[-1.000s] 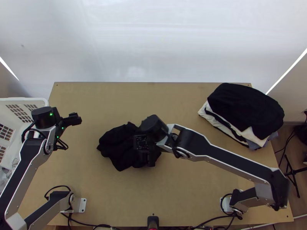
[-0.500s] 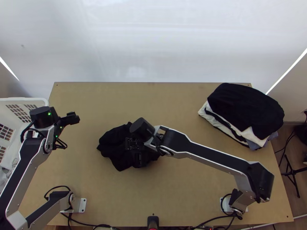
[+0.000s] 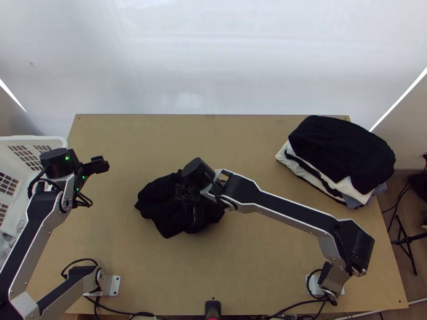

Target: Fold the t-shirt

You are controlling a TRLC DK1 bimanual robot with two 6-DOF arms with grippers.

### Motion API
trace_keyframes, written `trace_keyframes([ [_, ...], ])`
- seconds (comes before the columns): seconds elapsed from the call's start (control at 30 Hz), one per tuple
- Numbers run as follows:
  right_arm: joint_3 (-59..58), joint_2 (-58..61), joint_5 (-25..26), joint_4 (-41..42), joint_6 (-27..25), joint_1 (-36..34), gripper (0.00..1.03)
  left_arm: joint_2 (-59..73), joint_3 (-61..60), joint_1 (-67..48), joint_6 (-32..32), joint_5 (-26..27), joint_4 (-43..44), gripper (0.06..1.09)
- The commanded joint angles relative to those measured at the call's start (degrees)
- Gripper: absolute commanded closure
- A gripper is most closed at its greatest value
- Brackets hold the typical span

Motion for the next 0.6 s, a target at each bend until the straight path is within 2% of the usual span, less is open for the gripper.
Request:
trace_keyframes([
  [0.0, -1.0, 0.3, -0.1, 0.7, -0.3, -1.4, 0.33, 0.5, 0.4, 0.1, -0.1, 0.0, 0.1, 0.10],
  [0.27, -2.7, 0.1, -0.3, 0.7, 0.1, -1.6, 0.34, 1.4, 1.1, 0.1, -0.2, 0.0, 0.4, 0.10],
  [0.37, -3.4, 0.0, -1.2, 0.7, 0.1, -1.5, 0.47, 1.6, 1.2, 0.1, -0.2, 0.0, 0.4, 0.10],
  [0.47, -3.9, 0.0, -1.4, 0.7, 0.6, -1.5, 0.49, 1.6, 1.1, 0.1, -0.2, 0.0, 0.4, 0.10],
  [0.53, -4.0, 0.1, -2.2, 0.8, 0.8, -1.6, 0.69, 1.8, 1.1, 0.1, -0.2, 0.0, 0.5, 0.10],
  [0.57, -4.0, 0.1, -2.6, 1.2, 1.0, -1.7, 0.84, 1.9, 1.1, 0.1, -0.2, 0.0, 0.5, 0.10],
])
